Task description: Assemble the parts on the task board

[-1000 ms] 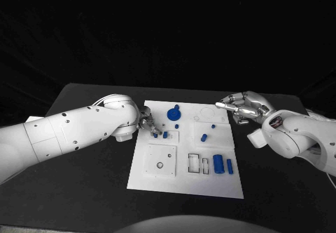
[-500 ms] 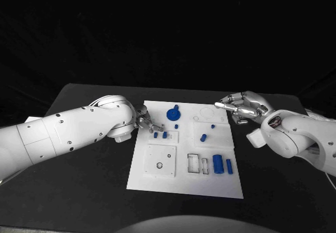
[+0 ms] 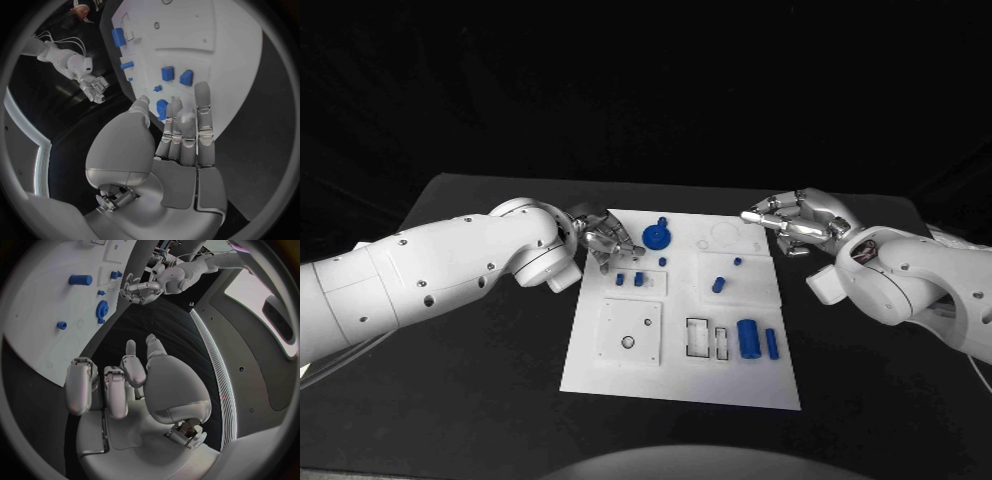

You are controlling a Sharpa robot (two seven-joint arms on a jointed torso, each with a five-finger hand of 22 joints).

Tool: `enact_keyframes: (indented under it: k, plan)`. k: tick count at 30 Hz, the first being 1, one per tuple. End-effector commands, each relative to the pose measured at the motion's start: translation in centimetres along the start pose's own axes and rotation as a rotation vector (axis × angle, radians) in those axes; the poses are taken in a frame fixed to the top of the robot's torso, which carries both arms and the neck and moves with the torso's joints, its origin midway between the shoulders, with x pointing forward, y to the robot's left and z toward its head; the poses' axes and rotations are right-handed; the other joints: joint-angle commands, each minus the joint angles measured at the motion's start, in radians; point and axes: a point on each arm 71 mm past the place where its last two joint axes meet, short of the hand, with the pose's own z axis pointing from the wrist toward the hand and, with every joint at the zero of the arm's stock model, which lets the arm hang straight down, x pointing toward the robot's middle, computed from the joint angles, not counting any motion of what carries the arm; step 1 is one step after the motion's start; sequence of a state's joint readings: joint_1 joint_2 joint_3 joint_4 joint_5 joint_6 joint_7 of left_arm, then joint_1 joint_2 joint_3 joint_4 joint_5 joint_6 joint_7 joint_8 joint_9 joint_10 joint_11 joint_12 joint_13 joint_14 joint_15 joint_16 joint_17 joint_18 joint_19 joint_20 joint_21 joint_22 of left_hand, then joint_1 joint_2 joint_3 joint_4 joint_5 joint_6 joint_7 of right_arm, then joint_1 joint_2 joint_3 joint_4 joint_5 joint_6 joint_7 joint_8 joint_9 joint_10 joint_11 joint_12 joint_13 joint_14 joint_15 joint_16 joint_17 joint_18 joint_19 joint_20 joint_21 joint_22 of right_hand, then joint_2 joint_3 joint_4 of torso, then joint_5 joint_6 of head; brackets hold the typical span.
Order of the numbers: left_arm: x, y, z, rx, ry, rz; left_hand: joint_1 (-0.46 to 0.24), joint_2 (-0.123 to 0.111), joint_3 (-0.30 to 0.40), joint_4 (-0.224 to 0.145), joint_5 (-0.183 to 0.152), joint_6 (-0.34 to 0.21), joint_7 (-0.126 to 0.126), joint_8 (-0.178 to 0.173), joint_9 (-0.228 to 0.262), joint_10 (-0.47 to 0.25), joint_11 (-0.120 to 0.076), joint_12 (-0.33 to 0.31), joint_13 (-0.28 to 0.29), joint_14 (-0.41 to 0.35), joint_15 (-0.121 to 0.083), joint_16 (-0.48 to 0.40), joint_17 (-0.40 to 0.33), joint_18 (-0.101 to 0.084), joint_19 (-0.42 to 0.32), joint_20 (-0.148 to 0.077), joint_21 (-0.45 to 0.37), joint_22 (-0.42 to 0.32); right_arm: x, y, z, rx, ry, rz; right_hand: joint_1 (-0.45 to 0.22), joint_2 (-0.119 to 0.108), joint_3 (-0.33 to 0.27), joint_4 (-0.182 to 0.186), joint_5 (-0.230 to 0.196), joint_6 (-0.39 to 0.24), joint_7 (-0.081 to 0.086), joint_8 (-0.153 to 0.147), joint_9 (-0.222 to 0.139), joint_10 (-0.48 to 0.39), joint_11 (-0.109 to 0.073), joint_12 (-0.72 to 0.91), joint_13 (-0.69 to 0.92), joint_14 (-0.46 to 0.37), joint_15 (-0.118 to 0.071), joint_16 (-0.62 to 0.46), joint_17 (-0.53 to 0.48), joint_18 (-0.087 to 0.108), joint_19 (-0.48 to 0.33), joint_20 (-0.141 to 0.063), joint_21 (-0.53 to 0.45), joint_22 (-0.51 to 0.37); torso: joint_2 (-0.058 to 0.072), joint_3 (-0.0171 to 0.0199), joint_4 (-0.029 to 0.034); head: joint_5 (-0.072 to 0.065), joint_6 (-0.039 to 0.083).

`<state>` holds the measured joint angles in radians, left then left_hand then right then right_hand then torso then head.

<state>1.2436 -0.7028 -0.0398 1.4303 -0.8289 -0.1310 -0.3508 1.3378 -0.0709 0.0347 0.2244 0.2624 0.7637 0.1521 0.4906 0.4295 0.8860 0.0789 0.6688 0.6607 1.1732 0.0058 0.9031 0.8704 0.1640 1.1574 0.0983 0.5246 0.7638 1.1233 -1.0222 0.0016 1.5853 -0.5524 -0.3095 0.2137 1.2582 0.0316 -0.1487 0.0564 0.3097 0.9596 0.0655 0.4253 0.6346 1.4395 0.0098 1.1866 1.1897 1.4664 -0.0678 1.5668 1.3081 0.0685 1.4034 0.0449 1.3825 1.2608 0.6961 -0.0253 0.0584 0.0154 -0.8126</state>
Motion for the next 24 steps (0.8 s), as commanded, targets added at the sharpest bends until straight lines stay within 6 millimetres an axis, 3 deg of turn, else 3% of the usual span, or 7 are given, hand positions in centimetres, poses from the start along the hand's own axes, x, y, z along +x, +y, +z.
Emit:
enact_keyframes:
  k: [1, 4, 8, 12, 14, 17, 24]
  plan:
    - [-0.3, -2.2, -0.2, 0.269, -0.065, -0.057, 0.085, 0.002, 0.036, -0.036, 0.001, -0.009, 0.010, -0.034, -0.039, -0.026, 0.011, -0.064, -0.067, -0.050, 0.014, -0.060, -0.059, 0.015, -0.018, 0.012, -0.049, -0.040, 0.1, 0.0, 0.0, -0.010, 0.013, 0.003, -0.003, 0.009, -0.005, -0.001, 0.004, 0.006, -0.002, -0.004, 0.001, 0.093, -0.017, 0.332, 0.335, 0.104, 0.004, 0.004, 0.263, 0.006, -0.007, 0.000, -0.006, -0.001, -0.001, -0.0001, 0.0007, -0.002, 0.001]
    - [-0.1, -3.2, -0.1, 0.355, -0.102, 0.044, 0.157, -0.030, 0.083, -0.065, -0.007, 0.025, 0.000, -0.089, -0.108, 0.003, 0.009, -0.143, -0.176, -0.049, 0.009, -0.067, -0.090, 0.021, 0.007, 0.013, -0.076, -0.074, 0.1, 0.0, 0.1, -0.009, 0.012, 0.003, -0.003, 0.009, -0.005, -0.001, 0.004, 0.006, -0.002, -0.004, 0.001, 0.093, -0.017, 0.332, 0.335, 0.104, 0.004, 0.004, 0.263, 0.006, -0.007, 0.000, -0.006, -0.001, 0.000, -0.0002, -0.0001, -0.002, 0.003]
    - [0.4, -4.4, 0.3, 0.429, -0.131, 0.209, 0.174, -0.054, 0.111, -0.076, -0.075, 0.082, -0.009, -0.147, -0.176, 0.037, 0.003, -0.206, -0.274, -0.005, 0.002, -0.041, -0.105, 0.021, 0.054, 0.006, -0.075, -0.090, 0.1, 0.0, 0.1, -0.008, 0.012, 0.003, -0.002, 0.010, -0.005, -0.001, 0.004, 0.006, -0.002, -0.005, 0.001, 0.094, -0.017, 0.333, 0.336, 0.104, 0.004, 0.004, 0.263, 0.006, -0.007, 0.000, -0.006, 0.000, 0.000, 0.0009, -0.0013, -0.002, 0.008]
    - [1.0, -5.0, 0.9, 0.441, -0.136, 0.343, 0.150, -0.076, 0.107, -0.070, -0.085, 0.128, -0.021, -0.186, -0.219, 0.062, -0.003, -0.241, -0.338, 0.170, -0.008, 0.211, 0.122, 0.020, 0.146, -0.002, -0.031, -0.077, 0.1, 0.0, 0.2, -0.009, 0.014, 0.004, -0.002, 0.010, -0.005, -0.001, 0.004, 0.006, -0.002, -0.005, 0.001, 0.094, -0.017, 0.333, 0.336, 0.104, 0.004, 0.004, 0.263, 0.006, -0.007, 0.000, -0.006, 0.000, 0.001, 0.0006, -0.0034, -0.004, 0.012]
    - [1.3, -5.2, 1.2, 0.433, -0.137, 0.405, 0.140, -0.085, 0.101, -0.068, -0.087, 0.150, -0.025, -0.203, -0.237, 0.084, -0.009, -0.252, -0.365, 0.259, -0.017, 0.361, 0.276, 0.000, 0.228, -0.011, 0.118, 0.033, 0.1, 0.0, 0.2, -0.009, 0.014, 0.004, -0.002, 0.010, -0.005, -0.001, 0.004, 0.006, -0.002, -0.005, 0.001, 0.094, -0.017, 0.333, 0.336, 0.104, 0.004, 0.004, 0.263, 0.006, -0.007, 0.000, -0.006, 0.000, 0.001, 0.0007, -0.0025, -0.005, 0.013]
    - [1.8, -5.4, 1.7, 0.409, -0.131, 0.496, 0.134, -0.090, 0.094, -0.067, -0.089, 0.172, -0.031, -0.227, -0.259, 0.103, -0.016, -0.267, -0.399, 0.318, -0.024, 0.476, 0.404, -0.034, 0.303, -0.022, 0.342, 0.212, 0.2, 0.0, 0.2, -0.009, 0.015, 0.005, -0.002, 0.010, -0.005, -0.001, 0.004, 0.006, -0.002, -0.005, 0.001, 0.094, -0.017, 0.333, 0.336, 0.104, 0.004, 0.004, 0.263, 0.006, -0.007, 0.000, -0.006, 0.000, 0.001, 0.0009, -0.0017, -0.007, 0.014]
    - [2.6, -5.6, 2.9, 0.352, -0.110, 0.639, 0.132, -0.090, 0.090, -0.068, -0.090, 0.212, -0.047, -0.251, -0.280, 0.132, -0.028, -0.294, -0.443, 0.348, -0.049, 0.526, 0.459, -0.048, 0.343, -0.042, 0.450, 0.300, 0.3, 0.0, 0.3, -0.010, 0.018, 0.006, -0.001, 0.011, -0.004, -0.002, 0.005, 0.006, -0.002, -0.006, 0.002, 0.096, -0.017, 0.335, 0.338, 0.104, 0.004, 0.004, 0.263, 0.006, -0.006, 0.000, -0.004, 0.002, 0.002, 0.0006, -0.0032, -0.010, 0.016]
